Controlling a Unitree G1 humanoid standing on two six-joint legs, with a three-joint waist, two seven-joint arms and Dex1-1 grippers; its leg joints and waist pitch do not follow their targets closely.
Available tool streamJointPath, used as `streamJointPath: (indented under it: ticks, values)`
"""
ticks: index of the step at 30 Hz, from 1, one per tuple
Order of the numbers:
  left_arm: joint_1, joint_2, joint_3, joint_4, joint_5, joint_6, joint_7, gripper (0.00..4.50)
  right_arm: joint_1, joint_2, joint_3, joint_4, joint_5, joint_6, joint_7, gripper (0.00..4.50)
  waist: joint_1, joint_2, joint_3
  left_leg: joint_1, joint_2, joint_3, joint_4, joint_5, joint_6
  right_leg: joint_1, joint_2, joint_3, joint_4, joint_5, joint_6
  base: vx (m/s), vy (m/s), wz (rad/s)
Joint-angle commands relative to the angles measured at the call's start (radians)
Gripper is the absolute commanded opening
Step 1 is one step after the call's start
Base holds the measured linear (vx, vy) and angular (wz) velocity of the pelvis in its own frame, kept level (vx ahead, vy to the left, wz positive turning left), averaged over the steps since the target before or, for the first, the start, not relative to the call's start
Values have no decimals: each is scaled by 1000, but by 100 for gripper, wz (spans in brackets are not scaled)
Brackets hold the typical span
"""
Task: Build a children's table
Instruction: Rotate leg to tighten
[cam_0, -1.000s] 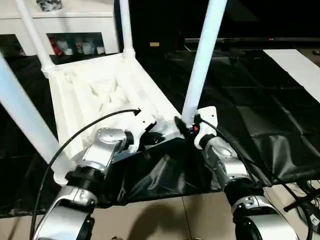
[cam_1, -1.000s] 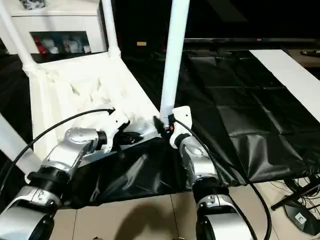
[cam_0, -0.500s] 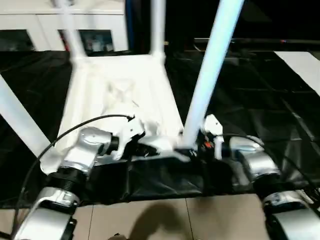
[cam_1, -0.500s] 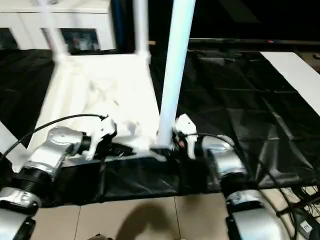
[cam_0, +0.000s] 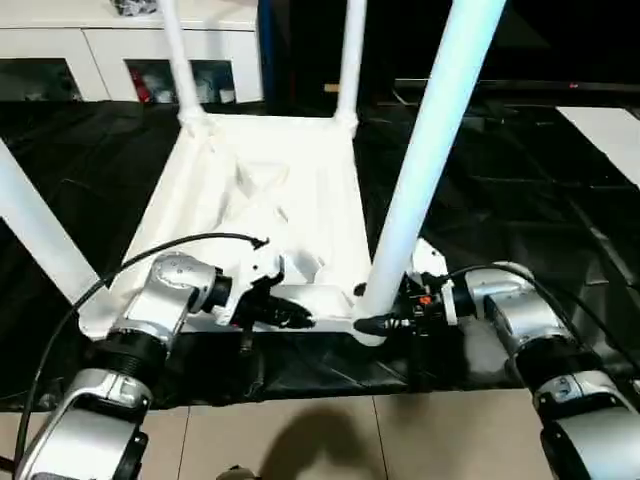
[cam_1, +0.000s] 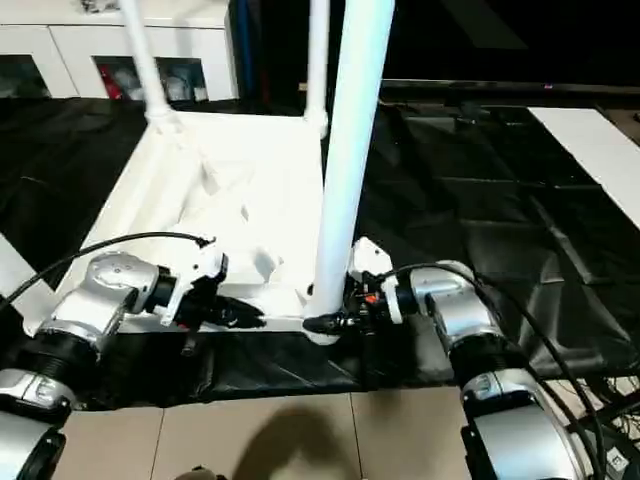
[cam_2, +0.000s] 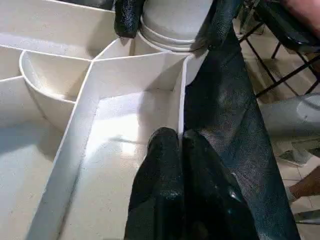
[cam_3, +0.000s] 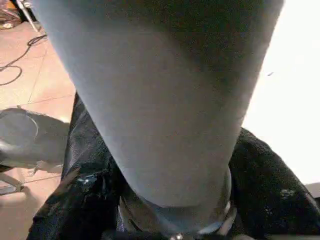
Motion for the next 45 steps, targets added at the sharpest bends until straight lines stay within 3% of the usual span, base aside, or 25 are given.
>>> streamJointPath:
  ticks: [1, 7, 9, 10, 11, 12, 14, 15, 16, 17, 19, 21, 25, 28, 34, 38, 40, 41, 42, 44, 45]
  values:
    - [-37, -35, 2, -5, -42, -13, 13, 0, 2, 29, 68, -4, -15, 3, 69, 264, -1, -6, -61, 10, 22, 0, -57, -186, 85, 56, -29, 31, -51, -127, -271, 0, 0, 0]
    - [-31, -43, 20, -2, -46, -3, 42, 0, 32, 38, 48, -32, 4, 32, 32, 261, 2, -6, -60, 10, 22, 0, -58, -193, 79, 56, -28, 31, -53, -140, -266, 0, 0, 0]
    - [-30, -57, 34, -5, -35, 19, 124, 0, 57, 56, 17, -48, 12, 41, -62, 261, 3, -3, -59, 11, 24, -1, -60, -196, 74, 55, -28, 31, -53, -142, -262, 0, 0, 0]
    - [-32, -82, 55, -12, -25, 42, 229, 0, 80, 85, -14, -49, -4, 30, -212, 261, 4, -5, -58, 11, 23, -1, -61, -208, 67, 55, -29, 31, -56, -163, -256, 0, 0, 0]
    - [-33, -84, 57, -12, -24, 44, 239, 0, 82, 88, -16, -49, -5, 29, -226, 261, 2, -4, -55, 10, 25, -2, -65, -217, 55, 53, -30, 33, -58, -181, -247, 0, 0, 0]
    - [-30, -107, 67, -30, -13, 69, 314, 0, 97, 118, -40, -45, -19, 26, -354, 260, -5, -18, -51, 11, 21, -4, -69, -276, 26, 51, -32, 32, -70, -304, -212, 0, 0, 0]
    - [-25, -123, 69, -45, -4, 82, 354, 0, 106, 140, -56, -42, -24, 30, -431, 259, -13, -12, -45, 14, 18, -11, -75, -317, 5, 47, -35, 34, -82, -416, -167, 0, 0, 0]
    - [-5, -162, 71, -92, 7, 116, 425, 0, 123, 204, -95, -36, -23, 43, -603, 259, -17, -14, -47, 13, 17, -12, -75, -319, -1, 47, -34, 34, -82, -428, -159, 0, 0, 0]
    - [-5, -162, 71, -92, 7, 116, 425, 0, 123, 204, -95, -36, -23, 43, -603, 259, -23, -13, -47, 15, 18, -14, -77, -324, -7, 43, -36, 36, -86, -441, -147, 0, 0, 0]
    - [2, -174, 69, -108, 11, 124, 444, 0, 128, 225, -106, -36, -23, 47, -659, 259, -28, -14, -48, 9, 15, -16, -78, -319, -3, 48, -34, 33, -86, -448, -135, 0, 0, 0]
    - [22, -210, 63, -150, 23, 144, 497, 0, 137, 297, -124, -35, -31, 51, -805, 259, -35, -8, -45, 12, 14, -16, -79, -337, -4, 40, -31, 33, -92, -470, -122, 0, 0, 0]
    - [45, -230, 45, -182, 33, 145, 524, 0, 140, 362, -128, -41, -45, 53, -915, 259, -42, -8, -49, 11, 13, -17, -80, -332, -4, 40, -29, 35, -91, -437, -124, 0, 0, 0]
    - [66, -232, 24, -197, 45, 132, 535, 0, 133, 397, -103, -38, -84, 23, -996, 259, -51, -6, -50, 10, 12, -15, -80, -330, 6, 41, -26, 35, -88, -390, -132, 0, 0, 0]
    - [87, -217, 13, -212, 33, 111, 494, 0, 122, 401, -102, -38, -78, -23, -993, 329, -53, -8, -50, 8, 12, -12, -80, -321, 17, 42, -25, 35, -88, -367, -139, 0, 0, 0]
    - [101, -163, 0, -204, 29, 60, 416, 0, 144, 317, -101, -104, -56, -32, -866, 379, -53, -6, -56, 8, 13, -5, -71, -251, 50, 48, -22, 38, -74, -218, -181, 0, 0, 0]
    - [90, -142, -6, -172, 33, 29, 384, 0, 166, 254, -139, -175, 17, 36, -760, 379, -47, -5, -56, 6, 14, -4, -68, -219, 81, 54, -21, 37, -67, -150, -205, 0, 0, 0]
    - [72, -129, -4, -128, 25, -16, 341, 0, 209, 162, -154, -275, 83, 75, -618, 379, -41, 3, -55, 12, 13, -3, -68, -236, 77, 53, -20, 37, -72, -175, -210, 0, 0, 0]
    - [68, -127, -2, -121, 22, -22, 332, 0, 219, 141, -155, -296, 94, 85, -591, 379, -32, 14, -55, 19, 16, -3, -67, -249, 75, 51, -20, 38, -72, -172, -208, 0, 0, 0]
    - [58, -120, 2, -98, 15, -41, 307, 0, 251, 79, -157, -359, 127, 116, -513, 379, -32, 8, -53, 19, 14, 0, -67, -253, 80, 50, -14, 38, -76, -167, -206, 0, 0, 0]
    - [37, -102, 9, -51, 4, -81, 252, 0, 319, -48, -166, -488, 195, 201, -373, 379, -13, 21, -55, 23, 16, -1, -64, -239, 91, 56, -12, 37, -72, -118, -210, 0, 0, 0]
    - [34, -99, 10, -43, 2, -87, 241, 0, 331, -68, -169, -510, 207, 217, -353, 379, -8, 9, -57, 12, 16, 2, -59, -207, 106, 63, -15, 38, -62, -73, -232, 0, 0, 0]
